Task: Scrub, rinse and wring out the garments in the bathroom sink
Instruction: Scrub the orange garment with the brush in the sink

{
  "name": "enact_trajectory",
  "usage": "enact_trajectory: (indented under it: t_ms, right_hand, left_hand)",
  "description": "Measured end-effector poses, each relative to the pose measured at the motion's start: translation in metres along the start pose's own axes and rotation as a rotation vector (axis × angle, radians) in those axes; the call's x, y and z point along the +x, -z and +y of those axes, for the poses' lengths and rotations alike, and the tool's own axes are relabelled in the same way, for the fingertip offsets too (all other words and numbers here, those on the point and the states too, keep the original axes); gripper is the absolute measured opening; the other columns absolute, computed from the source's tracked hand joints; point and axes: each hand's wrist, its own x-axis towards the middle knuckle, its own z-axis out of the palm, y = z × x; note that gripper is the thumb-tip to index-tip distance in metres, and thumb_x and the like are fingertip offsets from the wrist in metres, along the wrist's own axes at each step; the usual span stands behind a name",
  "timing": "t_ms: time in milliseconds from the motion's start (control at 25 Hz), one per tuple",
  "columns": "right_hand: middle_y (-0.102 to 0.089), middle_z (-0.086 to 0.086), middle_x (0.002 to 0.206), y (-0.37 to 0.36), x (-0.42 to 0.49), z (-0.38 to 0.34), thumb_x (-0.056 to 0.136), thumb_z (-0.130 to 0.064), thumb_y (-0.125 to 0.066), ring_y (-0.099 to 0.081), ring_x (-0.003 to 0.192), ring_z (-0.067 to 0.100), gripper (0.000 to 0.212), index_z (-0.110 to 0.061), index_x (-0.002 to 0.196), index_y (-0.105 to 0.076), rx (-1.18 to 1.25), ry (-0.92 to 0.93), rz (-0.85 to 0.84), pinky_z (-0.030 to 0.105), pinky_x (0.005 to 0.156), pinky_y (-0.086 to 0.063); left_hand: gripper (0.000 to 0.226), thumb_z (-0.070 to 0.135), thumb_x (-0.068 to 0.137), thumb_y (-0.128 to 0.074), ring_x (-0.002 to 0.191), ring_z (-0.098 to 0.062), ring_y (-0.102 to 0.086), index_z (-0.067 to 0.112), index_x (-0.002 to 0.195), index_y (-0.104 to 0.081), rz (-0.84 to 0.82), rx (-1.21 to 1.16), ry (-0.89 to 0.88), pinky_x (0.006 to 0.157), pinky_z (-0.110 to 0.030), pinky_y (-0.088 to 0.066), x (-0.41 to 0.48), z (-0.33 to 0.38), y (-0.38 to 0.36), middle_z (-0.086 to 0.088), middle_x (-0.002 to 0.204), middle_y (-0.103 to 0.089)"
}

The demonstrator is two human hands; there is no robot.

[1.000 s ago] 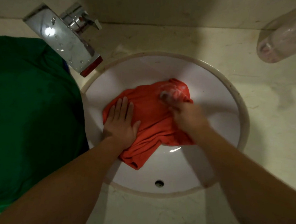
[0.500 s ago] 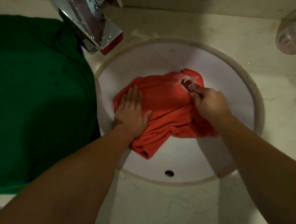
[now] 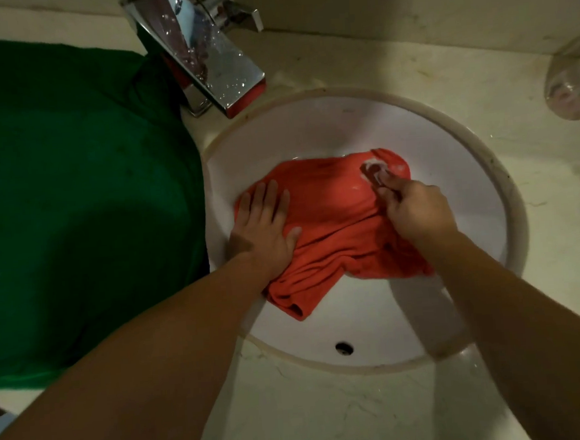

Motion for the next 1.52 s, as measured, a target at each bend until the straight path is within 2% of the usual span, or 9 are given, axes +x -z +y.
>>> enact_trajectory:
  t_ms: [240, 440, 680, 840, 960, 1080, 1200, 1320, 1520]
  right_hand:
    - [-0.069, 0.005, 0.131, -0.056, -0.042, -0.071, 0.101, -0.024, -0.058, -0.064, 0.120, 0.028, 0.033, -0.024, 0.133, -0.069, 0.212, 0.467, -0.115, 0.030, 0.100, -0.046]
    - [-0.067, 0.026, 0.124, -0.007, -0.001, 0.002, 0.102, -0.042, -0.054, -0.060, 0.113, 0.049, 0.038, -0.040, 0.139, -0.061, 0.015, -0.043, -0.013, 0.044, 0.099, -0.048]
    - [-0.073, 0.007, 0.124, -0.058, -0.042, -0.077, 0.101, -0.029, -0.054, -0.069, 0.110, 0.033, 0.034, -0.026, 0.132, -0.068, 0.202, 0.508, -0.133, 0.039, 0.094, -0.052]
    - [-0.069, 0.022, 0.119, -0.013, -0.002, 0.008, 0.102, -0.041, -0.053, -0.065, 0.102, 0.048, 0.037, -0.036, 0.137, -0.063, -0.056, 0.195, 0.008, 0.048, 0.089, -0.053]
    - [-0.068, 0.025, 0.118, -0.012, -0.005, 0.010, 0.104, -0.037, -0.053, -0.063, 0.104, 0.049, 0.039, -0.034, 0.142, -0.059, -0.071, 0.209, -0.004, 0.049, 0.089, -0.052]
    - [-0.066, 0.025, 0.122, -0.020, -0.011, -0.006, 0.106, -0.035, -0.048, -0.062, 0.109, 0.046, 0.042, -0.035, 0.147, -0.052, -0.006, 0.232, -0.059, 0.048, 0.092, -0.051]
    - [-0.066, 0.018, 0.127, 0.008, -0.015, -0.010, 0.103, -0.042, -0.046, -0.061, 0.115, 0.041, 0.044, -0.031, 0.145, -0.055, 0.074, 0.307, -0.048, 0.045, 0.095, -0.050]
    - [-0.066, 0.010, 0.130, 0.065, -0.007, -0.012, 0.100, -0.046, -0.045, -0.062, 0.120, 0.032, 0.051, -0.022, 0.145, -0.056, 0.154, 0.472, 0.073, 0.042, 0.099, -0.052]
    - [-0.068, 0.014, 0.110, 0.142, 0.064, -0.009, 0.106, -0.048, -0.044, -0.065, 0.098, 0.038, 0.043, -0.016, 0.129, -0.061, -0.029, 0.575, 0.115, 0.045, 0.078, -0.054]
  left_hand:
    - [0.074, 0.055, 0.104, -0.015, 0.155, -0.030, 0.012, 0.013, 0.160, 0.007, -0.013, 0.008, 0.011, 0.116, -0.047, 0.020, 0.002, -0.001, -0.001, -0.015, 0.168, 0.014]
    - [0.072, 0.056, 0.104, -0.015, 0.155, -0.030, 0.009, 0.017, 0.161, 0.004, -0.005, -0.027, 0.009, 0.119, -0.047, 0.016, 0.000, 0.001, -0.003, -0.013, 0.168, 0.012]
    - [0.072, 0.051, 0.104, -0.017, 0.155, -0.032, 0.011, 0.013, 0.161, 0.005, -0.030, 0.028, 0.008, 0.121, -0.050, 0.015, 0.002, 0.003, -0.001, -0.016, 0.168, 0.010]
    - [0.071, 0.054, 0.104, -0.014, 0.155, -0.030, 0.010, 0.016, 0.161, 0.006, -0.031, 0.002, 0.009, 0.118, -0.048, 0.017, 0.000, 0.001, -0.002, -0.014, 0.168, 0.011]
    - [0.071, 0.053, 0.105, -0.016, 0.155, -0.032, 0.009, 0.016, 0.161, 0.007, -0.110, 0.010, 0.036, 0.121, -0.051, 0.013, 0.003, 0.006, 0.007, -0.014, 0.168, 0.012]
    - [0.069, 0.052, 0.103, -0.027, 0.154, -0.035, -0.012, 0.014, 0.161, -0.018, -0.116, -0.037, 0.025, 0.122, -0.052, -0.007, 0.011, 0.012, 0.024, -0.017, 0.167, -0.012]
    - [0.066, 0.053, 0.095, -0.033, 0.140, -0.037, -0.044, 0.017, 0.147, -0.052, 0.048, -0.100, -0.051, 0.113, -0.051, -0.032, 0.017, 0.017, 0.044, -0.018, 0.153, -0.046]
    - [0.061, 0.050, 0.096, -0.038, 0.134, -0.039, -0.049, 0.016, 0.142, -0.058, 0.179, -0.143, -0.124, 0.114, -0.052, -0.030, 0.023, 0.025, 0.063, -0.018, 0.145, -0.054]
    - [0.059, 0.050, 0.095, -0.038, 0.132, -0.040, -0.044, 0.016, 0.139, -0.060, 0.262, -0.093, -0.153, 0.115, -0.051, -0.021, 0.039, 0.040, 0.080, -0.018, 0.142, -0.057]
